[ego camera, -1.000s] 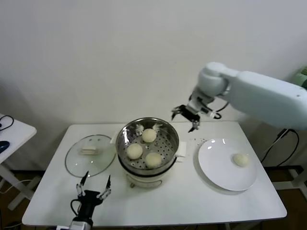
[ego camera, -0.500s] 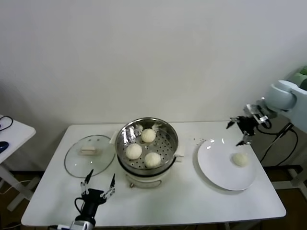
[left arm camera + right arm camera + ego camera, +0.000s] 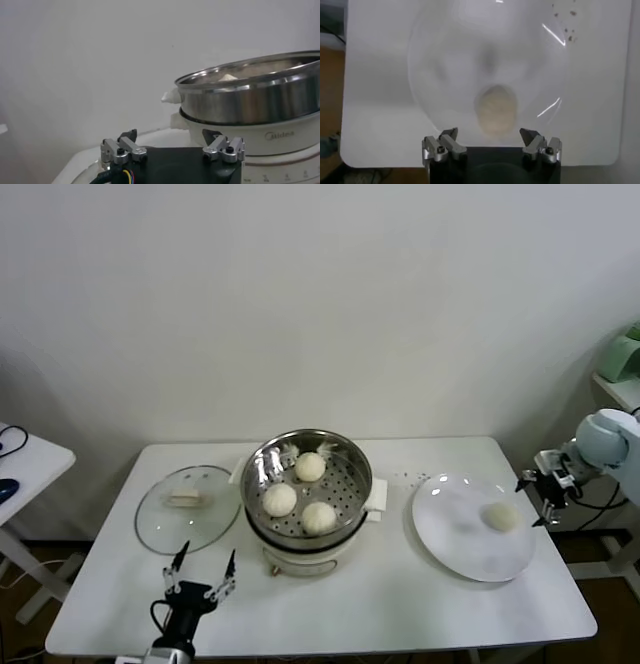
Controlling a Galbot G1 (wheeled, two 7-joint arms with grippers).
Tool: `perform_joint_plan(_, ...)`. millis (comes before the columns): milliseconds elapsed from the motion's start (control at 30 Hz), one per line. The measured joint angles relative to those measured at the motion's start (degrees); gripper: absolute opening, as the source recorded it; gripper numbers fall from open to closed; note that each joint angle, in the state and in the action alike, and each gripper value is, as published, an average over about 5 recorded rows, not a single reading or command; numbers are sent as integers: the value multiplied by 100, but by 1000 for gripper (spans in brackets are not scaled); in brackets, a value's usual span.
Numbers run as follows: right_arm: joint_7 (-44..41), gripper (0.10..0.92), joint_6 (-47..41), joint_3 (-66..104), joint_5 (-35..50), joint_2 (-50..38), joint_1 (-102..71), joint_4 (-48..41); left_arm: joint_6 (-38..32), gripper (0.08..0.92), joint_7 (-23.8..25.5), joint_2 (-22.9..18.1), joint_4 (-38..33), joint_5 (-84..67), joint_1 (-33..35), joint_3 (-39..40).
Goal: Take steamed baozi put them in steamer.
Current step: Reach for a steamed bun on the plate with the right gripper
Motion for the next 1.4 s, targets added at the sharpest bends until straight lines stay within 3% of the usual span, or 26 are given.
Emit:
perform_joint_plan(433,86,823,149,280,-434,805,-363,-965,-22,823,1,-26,89,0,6,-51)
perform_joint_plan(1200,145,823,321,497,-886,1413,-585,-1641,-58,823,-1,-71,158,26,-9,-63)
perform_joint_plan(1400,145,761,325,529,-910,1443,-633,-1701,-58,823,-3,-51,175,4,-20,-88)
